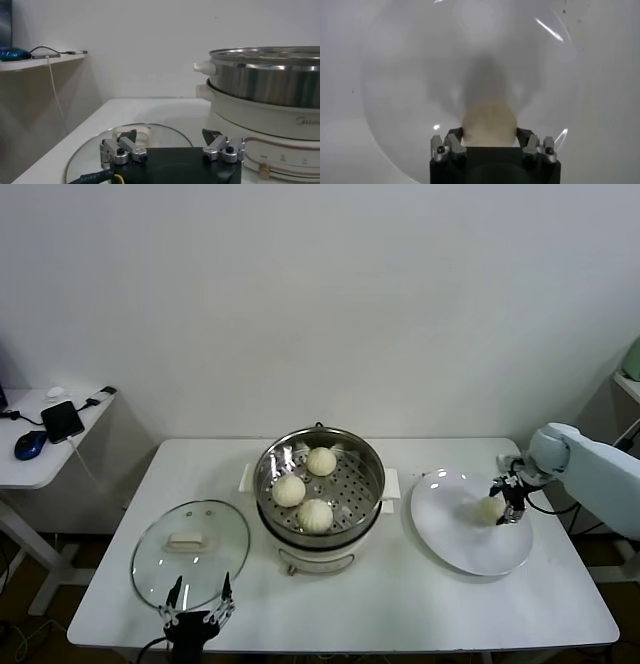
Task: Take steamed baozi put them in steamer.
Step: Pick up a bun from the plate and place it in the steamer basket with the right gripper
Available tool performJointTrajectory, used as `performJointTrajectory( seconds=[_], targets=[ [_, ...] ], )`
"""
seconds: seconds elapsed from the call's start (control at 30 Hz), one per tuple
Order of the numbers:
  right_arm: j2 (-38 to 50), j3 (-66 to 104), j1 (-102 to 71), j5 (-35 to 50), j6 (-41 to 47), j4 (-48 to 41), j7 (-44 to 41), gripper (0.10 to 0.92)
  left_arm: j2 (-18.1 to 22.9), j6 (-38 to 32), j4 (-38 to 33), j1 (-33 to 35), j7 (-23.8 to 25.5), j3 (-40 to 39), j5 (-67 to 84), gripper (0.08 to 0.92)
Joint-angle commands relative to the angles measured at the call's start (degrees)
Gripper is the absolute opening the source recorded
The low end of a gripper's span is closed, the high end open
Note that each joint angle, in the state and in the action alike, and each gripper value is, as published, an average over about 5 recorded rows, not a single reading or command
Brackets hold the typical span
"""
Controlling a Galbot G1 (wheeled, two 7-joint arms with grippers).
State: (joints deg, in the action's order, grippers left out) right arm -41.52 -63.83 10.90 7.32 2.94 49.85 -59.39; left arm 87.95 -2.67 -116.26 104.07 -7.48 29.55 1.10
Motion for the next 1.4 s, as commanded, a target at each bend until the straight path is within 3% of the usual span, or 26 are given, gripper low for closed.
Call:
performJointTrajectory(
  seconds=[0.03, 0.27, 0.5, 0.7, 0.9, 1.4],
  targets=[
    [0.4, -21.5, 27.4, 19.7, 3.7, 13.7, -0.7, 0.704, -0.2, 0.0, -0.2, 0.2, 0.0, -0.2, -0.1, 0.823],
    [-8.6, -37.2, 51.2, 42.7, 12.6, 27.6, 0.8, 0.704, -0.6, 0.0, -0.7, 0.7, 0.1, -0.6, -0.3, 0.823],
    [-17.3, -36.0, 53.2, 53.5, 21.2, 39.8, 9.7, 0.704, -0.9, 0.1, -1.4, 0.9, 0.1, -1.1, -0.2, 0.823],
    [-22.2, -35.2, 44.1, 51.6, 25.8, 40.8, 16.2, 0.704, -1.1, 0.0, -1.9, 1.1, 0.1, -1.2, -0.2, 0.823],
    [-23.0, -33.6, 34.8, 44.5, 28.3, 35.5, 19.7, 0.704, -1.2, -0.2, -2.2, 1.3, 0.2, -1.1, -0.3, 0.823],
    [-21.6, -28.6, 25.2, 38.4, 30.3, 31.2, 22.9, 0.704, -1.0, -0.5, -2.0, 1.1, 0.1, -1.0, -0.5, 0.823]
  ],
)
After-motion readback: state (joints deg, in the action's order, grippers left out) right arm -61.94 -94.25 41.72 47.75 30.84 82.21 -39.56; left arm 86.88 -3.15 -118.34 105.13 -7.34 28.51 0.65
